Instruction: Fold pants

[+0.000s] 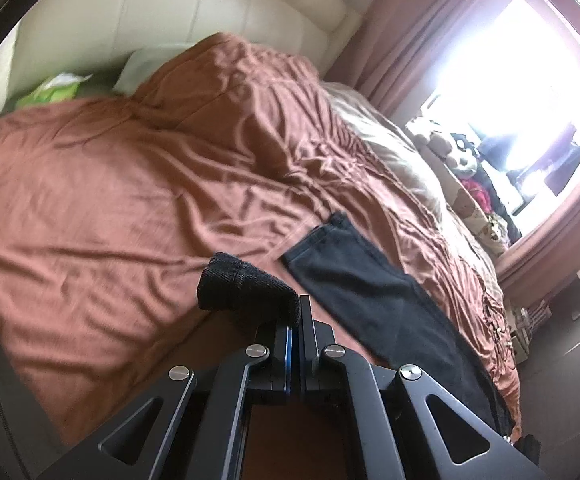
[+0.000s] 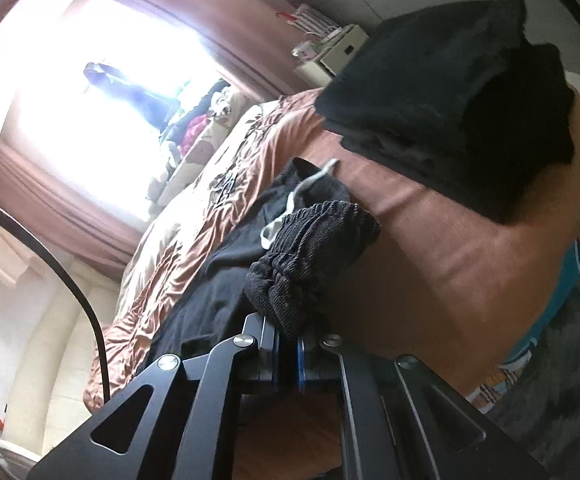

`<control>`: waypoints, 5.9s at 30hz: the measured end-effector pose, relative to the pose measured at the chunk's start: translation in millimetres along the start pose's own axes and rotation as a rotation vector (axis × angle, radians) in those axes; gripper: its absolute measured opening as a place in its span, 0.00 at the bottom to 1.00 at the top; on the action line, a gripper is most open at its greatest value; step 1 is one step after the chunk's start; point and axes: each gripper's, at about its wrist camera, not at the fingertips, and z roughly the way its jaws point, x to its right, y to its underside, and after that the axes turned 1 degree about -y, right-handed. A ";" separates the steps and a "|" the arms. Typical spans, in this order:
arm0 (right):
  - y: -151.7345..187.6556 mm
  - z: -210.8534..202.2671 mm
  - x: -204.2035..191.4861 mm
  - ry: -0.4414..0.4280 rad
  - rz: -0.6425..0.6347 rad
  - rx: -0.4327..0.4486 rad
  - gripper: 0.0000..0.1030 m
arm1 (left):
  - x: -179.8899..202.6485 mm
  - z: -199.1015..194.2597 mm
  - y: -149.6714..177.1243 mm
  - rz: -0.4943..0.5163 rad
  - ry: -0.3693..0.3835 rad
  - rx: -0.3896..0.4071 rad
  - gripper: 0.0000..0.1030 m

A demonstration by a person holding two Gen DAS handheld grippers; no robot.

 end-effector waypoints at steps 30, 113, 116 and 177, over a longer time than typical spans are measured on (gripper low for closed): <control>-108.2 148.9 -97.3 0.092 -0.111 -0.043 0.02 | 129.1 118.6 -106.6 0.121 -0.018 -0.008 0.02; 91.0 593.8 -365.2 0.034 -1.310 -0.706 0.61 | 145.8 405.5 -86.1 0.115 -0.159 -0.355 0.03; 100.2 608.0 -366.0 0.052 -1.324 -0.718 0.60 | 145.0 405.1 -87.4 0.119 -0.155 -0.357 0.03; 4.3 358.7 -312.6 0.152 -0.894 -0.403 0.57 | 90.5 226.6 -87.6 0.197 -0.086 -0.296 0.70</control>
